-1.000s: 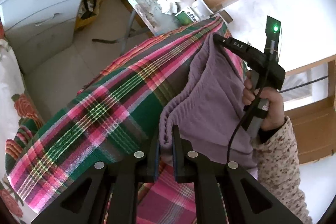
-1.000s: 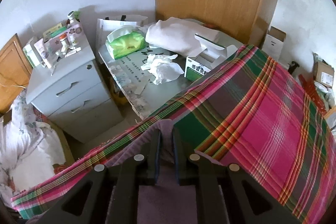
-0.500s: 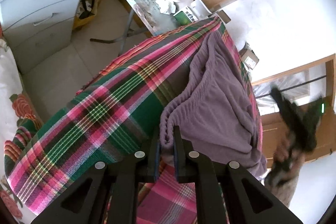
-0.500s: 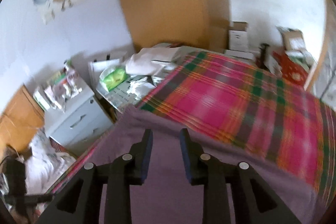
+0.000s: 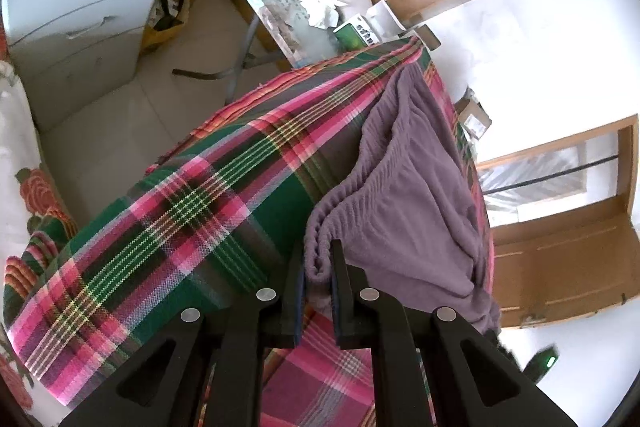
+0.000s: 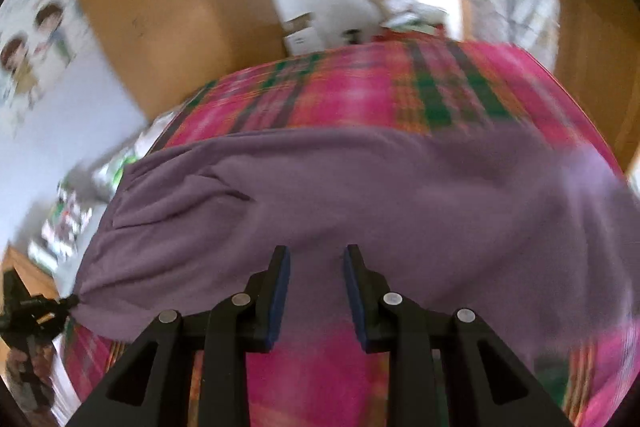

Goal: Fold clothes

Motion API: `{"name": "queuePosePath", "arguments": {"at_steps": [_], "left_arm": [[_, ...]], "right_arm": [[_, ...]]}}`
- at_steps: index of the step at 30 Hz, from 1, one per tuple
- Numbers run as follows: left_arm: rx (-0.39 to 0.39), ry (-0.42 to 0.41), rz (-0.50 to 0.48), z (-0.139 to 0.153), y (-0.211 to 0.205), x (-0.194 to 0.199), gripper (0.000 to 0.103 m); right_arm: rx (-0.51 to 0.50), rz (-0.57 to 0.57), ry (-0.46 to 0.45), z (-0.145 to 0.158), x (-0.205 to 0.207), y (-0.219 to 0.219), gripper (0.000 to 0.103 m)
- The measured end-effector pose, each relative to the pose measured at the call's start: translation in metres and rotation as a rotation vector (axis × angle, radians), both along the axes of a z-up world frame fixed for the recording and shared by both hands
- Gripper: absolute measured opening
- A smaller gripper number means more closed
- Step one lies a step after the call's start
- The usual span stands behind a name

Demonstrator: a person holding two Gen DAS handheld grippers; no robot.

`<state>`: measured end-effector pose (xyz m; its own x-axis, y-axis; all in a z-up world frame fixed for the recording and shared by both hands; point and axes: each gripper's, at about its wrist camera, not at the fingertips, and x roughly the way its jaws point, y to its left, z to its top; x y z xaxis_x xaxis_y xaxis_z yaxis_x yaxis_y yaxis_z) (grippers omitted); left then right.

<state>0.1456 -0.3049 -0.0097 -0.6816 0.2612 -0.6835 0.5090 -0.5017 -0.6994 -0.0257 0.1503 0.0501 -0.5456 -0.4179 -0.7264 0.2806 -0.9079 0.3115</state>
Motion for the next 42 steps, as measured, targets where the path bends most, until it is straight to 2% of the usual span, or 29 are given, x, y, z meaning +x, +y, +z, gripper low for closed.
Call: {"name": "queuePosePath", "arguments": {"at_steps": [4, 7, 11, 14, 17, 20, 23, 26, 29, 35, 36, 40, 42], "left_arm": [[-0.035, -0.006, 0.001, 0.008, 0.005, 0.001, 0.012], [-0.02, -0.009, 0.02, 0.009, 0.005, 0.007, 0.012], [-0.041, -0.007, 0.037, 0.015, 0.006, 0.021, 0.014], [-0.043, 0.017, 0.015, 0.023, 0.014, 0.03, 0.018], [0.005, 0.051, -0.049, 0.024, 0.03, 0.029, 0.024], [0.059, 0.08, -0.141, 0.019, 0.049, 0.016, 0.024], [0.085, 0.083, -0.201, 0.014, 0.065, 0.005, 0.03], [0.1, 0.075, -0.181, 0.01, 0.067, 0.002, 0.032], [0.092, 0.043, -0.113, 0.003, 0.056, 0.007, 0.032], [0.119, 0.055, -0.042, -0.004, 0.044, 0.007, 0.032], [0.117, 0.058, -0.038, -0.004, 0.044, 0.006, 0.032], [0.141, 0.065, -0.016, -0.007, 0.041, 0.003, 0.032], [0.148, 0.069, -0.011, -0.008, 0.039, 0.003, 0.032]], "right_arm": [[-0.032, -0.114, -0.005, -0.006, 0.026, 0.046, 0.028], [-0.05, -0.149, 0.017, -0.004, 0.039, 0.066, 0.028], [-0.122, -0.183, 0.032, 0.001, 0.039, 0.078, 0.032], [-0.139, -0.178, 0.034, 0.001, 0.03, 0.075, 0.033], [-0.165, -0.178, 0.033, 0.0, 0.018, 0.073, 0.034], [-0.209, -0.206, -0.002, -0.007, 0.004, 0.074, 0.034], [-0.238, -0.229, -0.02, -0.01, -0.005, 0.077, 0.034], [-0.245, -0.236, -0.009, -0.007, -0.009, 0.077, 0.034], [-0.265, -0.246, -0.016, -0.009, -0.015, 0.077, 0.034], [-0.291, -0.259, -0.058, -0.018, -0.028, 0.074, 0.034], [-0.29, -0.261, -0.065, -0.02, -0.029, 0.074, 0.031], [-0.299, -0.258, -0.068, -0.022, -0.03, 0.072, 0.006], [-0.286, -0.255, -0.045, -0.02, -0.028, 0.071, 0.003]]}}
